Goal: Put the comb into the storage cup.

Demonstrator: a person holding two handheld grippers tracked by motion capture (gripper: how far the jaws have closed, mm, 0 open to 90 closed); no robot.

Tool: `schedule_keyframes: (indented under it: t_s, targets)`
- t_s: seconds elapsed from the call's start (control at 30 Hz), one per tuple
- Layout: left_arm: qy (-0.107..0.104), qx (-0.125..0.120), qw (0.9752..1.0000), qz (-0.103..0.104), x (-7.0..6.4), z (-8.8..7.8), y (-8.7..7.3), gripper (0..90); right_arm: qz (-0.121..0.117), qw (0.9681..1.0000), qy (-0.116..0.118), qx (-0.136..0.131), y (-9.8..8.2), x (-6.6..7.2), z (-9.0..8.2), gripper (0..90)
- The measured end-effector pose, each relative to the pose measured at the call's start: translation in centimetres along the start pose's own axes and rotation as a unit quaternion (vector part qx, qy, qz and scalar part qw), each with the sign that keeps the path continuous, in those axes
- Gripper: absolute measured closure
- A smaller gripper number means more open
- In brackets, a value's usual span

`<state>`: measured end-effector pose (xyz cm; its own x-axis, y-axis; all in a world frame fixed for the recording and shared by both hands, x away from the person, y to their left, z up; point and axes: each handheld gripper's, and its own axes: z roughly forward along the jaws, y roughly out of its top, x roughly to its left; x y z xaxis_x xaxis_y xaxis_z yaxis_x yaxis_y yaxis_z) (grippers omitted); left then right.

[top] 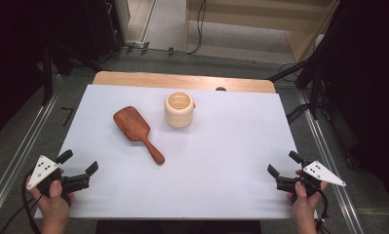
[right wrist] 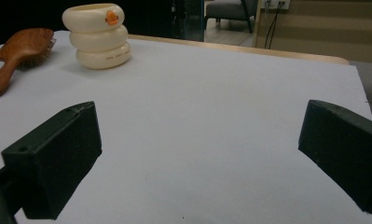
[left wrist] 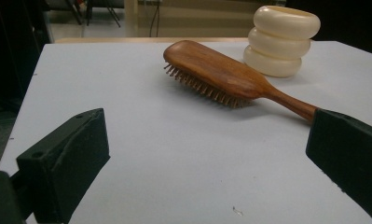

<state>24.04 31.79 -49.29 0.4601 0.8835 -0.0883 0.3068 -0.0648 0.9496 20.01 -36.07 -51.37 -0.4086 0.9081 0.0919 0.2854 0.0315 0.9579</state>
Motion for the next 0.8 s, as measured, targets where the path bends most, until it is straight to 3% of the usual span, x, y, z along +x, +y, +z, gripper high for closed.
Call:
schedule_keyframes:
  t_s: [0.27, 0.47, 0.53, 0.63, 0.8]
  targets:
    - [0.003, -0.008, 1.0, -0.002, -0.1, -0.3, -0.2, 0.0, -0.028, 0.9996, 0.002, 0.007, 0.9, 0.9, 0.3, 0.0]
    - [0.002, -0.007, 1.0, -0.003, -0.1, -0.2, -0.2, 0.0, -0.034, 0.9994, 0.01, 0.007, 2.5, 2.0, 0.8, 0.0]
    - [0.003, -0.005, 1.0, -0.002, -0.1, -0.1, -0.2, 0.0, -0.035, 0.9991, 0.006, 0.021, 3.1, 2.3, 1.3, 0.0]
    - [0.001, -0.003, 1.0, 0.0, -0.1, -0.1, -0.2, 0.0, -0.052, 0.998, 0.019, 0.03, 3.9, 2.9, 1.8, 0.0]
    - [-0.004, -0.005, 1.0, 0.007, -0.2, -0.1, -0.2, 0.0, -0.05, 0.9973, 0.039, 0.036, 5.2, 3.6, 2.5, 0.0]
